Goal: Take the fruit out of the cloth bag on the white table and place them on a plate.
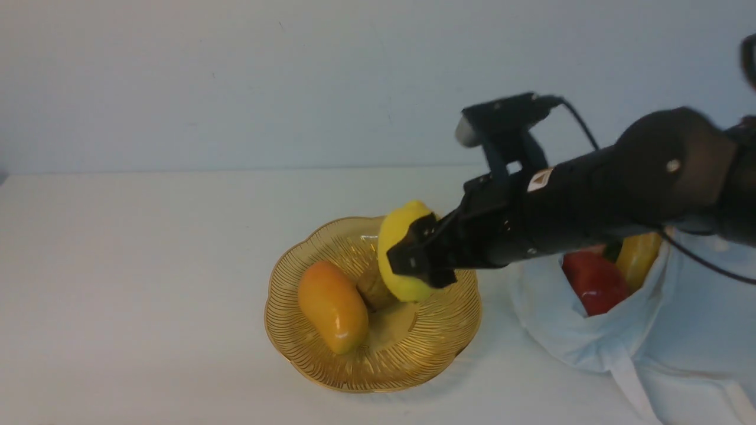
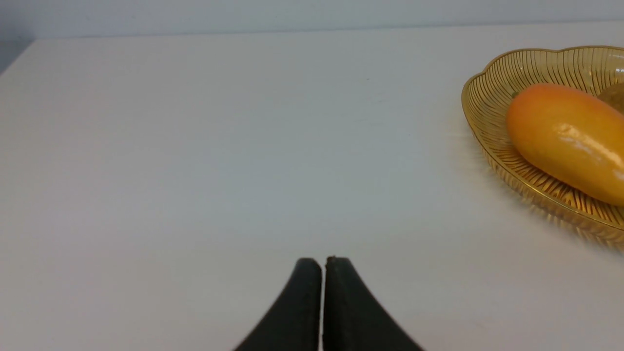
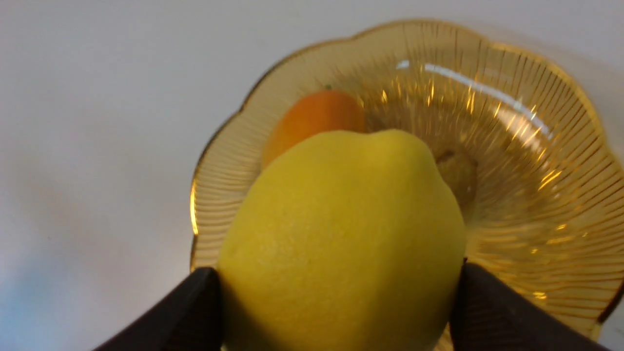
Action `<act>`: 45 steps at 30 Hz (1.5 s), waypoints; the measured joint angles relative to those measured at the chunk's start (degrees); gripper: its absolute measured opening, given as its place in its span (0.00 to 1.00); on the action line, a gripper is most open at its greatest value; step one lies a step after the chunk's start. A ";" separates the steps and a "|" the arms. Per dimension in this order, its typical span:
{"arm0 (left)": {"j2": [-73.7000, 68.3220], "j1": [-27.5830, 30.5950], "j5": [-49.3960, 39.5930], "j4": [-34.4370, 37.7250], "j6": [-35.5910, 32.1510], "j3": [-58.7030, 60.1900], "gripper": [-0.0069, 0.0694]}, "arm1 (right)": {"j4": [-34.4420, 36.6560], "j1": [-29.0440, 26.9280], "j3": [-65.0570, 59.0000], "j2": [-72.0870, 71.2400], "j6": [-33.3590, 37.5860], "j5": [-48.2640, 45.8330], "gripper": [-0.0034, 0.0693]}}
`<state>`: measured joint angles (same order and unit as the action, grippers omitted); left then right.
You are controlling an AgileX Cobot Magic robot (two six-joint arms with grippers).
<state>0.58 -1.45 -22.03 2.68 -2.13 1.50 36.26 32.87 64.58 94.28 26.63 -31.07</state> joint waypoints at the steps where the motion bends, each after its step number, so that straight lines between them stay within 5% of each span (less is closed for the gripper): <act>1: 0.00 0.00 0.00 0.00 0.00 0.00 0.08 | 0.20 0.11 0.00 0.66 0.02 0.08 0.79; 26: 0.00 0.00 0.00 0.00 0.00 0.00 0.08 | 1.32 0.28 0.08 7.38 -3.49 -1.19 0.90; 29: 0.00 0.00 0.00 0.00 0.00 0.00 0.08 | -1.56 0.11 0.79 3.84 -5.00 -4.40 0.83; 36: 0.00 0.00 0.00 0.00 0.00 0.00 0.08 | -18.52 -3.56 4.62 -15.92 -20.61 -24.80 0.21; 37: 0.00 0.00 0.00 0.00 0.00 0.00 0.08 | -19.03 -3.61 4.62 -16.59 -20.61 -25.18 0.21; 38: 0.00 0.00 0.00 0.00 0.00 0.00 0.08 | -22.84 -3.76 4.62 -22.38 -23.71 -27.51 0.10; 45: 0.00 0.00 0.00 0.00 0.00 0.00 0.08 | -32.29 -3.80 2.33 -48.87 -32.09 -22.60 0.03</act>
<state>0.58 -1.45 -22.03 2.68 -2.13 1.50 3.97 29.06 66.90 45.41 -5.46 -53.67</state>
